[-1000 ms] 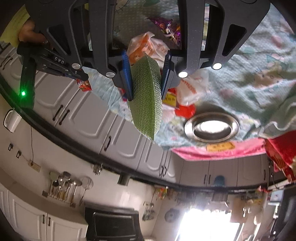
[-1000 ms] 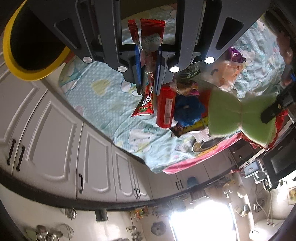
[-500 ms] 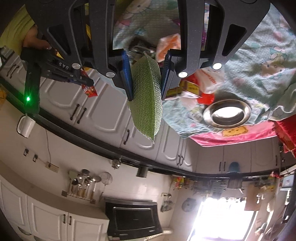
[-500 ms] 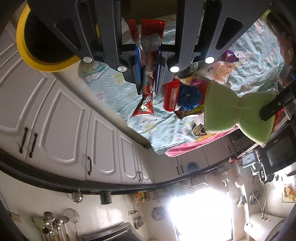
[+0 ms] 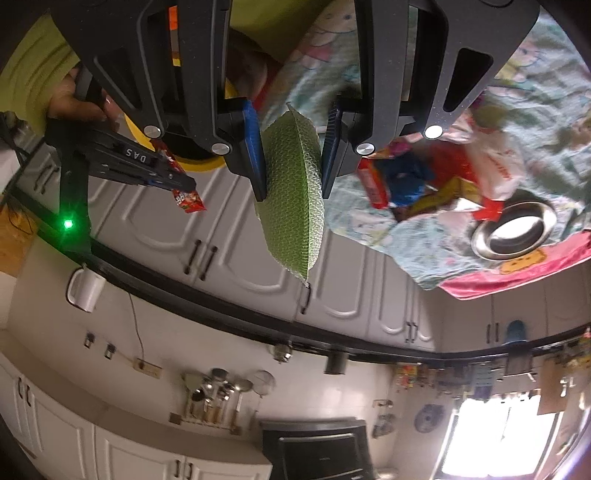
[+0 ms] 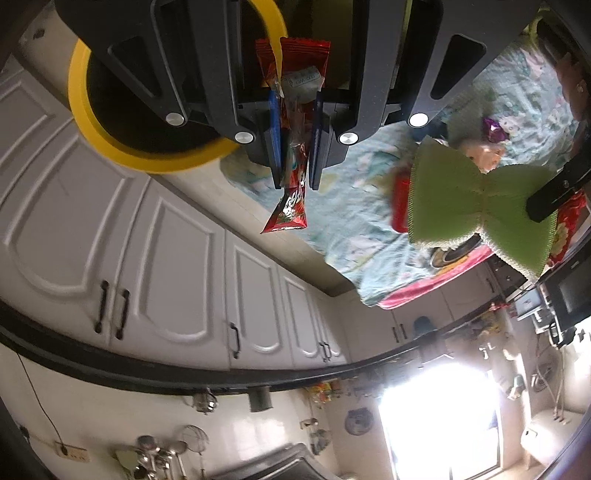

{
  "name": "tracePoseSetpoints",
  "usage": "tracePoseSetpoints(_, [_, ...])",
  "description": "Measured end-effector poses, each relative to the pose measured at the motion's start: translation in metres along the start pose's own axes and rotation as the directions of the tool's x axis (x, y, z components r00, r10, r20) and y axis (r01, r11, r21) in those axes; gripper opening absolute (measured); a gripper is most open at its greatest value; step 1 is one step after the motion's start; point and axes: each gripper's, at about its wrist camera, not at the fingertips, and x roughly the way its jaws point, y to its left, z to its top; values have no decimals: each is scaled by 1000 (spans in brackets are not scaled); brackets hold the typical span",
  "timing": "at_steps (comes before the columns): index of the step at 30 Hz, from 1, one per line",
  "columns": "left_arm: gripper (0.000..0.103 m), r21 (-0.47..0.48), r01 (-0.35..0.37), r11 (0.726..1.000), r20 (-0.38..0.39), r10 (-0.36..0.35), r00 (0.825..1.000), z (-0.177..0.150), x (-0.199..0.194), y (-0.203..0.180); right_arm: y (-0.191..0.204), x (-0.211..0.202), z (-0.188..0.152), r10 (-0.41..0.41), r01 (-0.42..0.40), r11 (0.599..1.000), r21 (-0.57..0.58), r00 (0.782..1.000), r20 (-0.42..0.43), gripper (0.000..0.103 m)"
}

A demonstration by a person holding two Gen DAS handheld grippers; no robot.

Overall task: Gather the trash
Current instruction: 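Carry the wrapper and sponge in both tools over the yellow-rimmed bin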

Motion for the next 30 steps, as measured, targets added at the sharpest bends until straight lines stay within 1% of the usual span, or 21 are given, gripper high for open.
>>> tracePoseSetpoints(8, [22,15,73,997,-57,-72,996,-7,29,-26,-29,-13,-13,-42,42,998,46,999,-2,13])
tracePoseSetpoints(13, [22,50,118,992,-81,-114,990,-13,43,-47,-48,-19,-24,-78,79,995,69,997,-10,13])
tracePoseSetpoints(20, [22,77,184,980,-147,-172,974,-24,69,-73,-81,-23,-36,-128,131,984,117,991,-29,13])
tracePoseSetpoints(25, [22,95,221,971,-195,-199,960,-35,85,-89,-103,-22,-45,-139,146,975,167,989,-53,13])
tracePoseSetpoints(30, [22,107,246,963,-243,-214,946,-47,100,-100,-115,-18,-51,-141,152,969,195,988,-71,13])
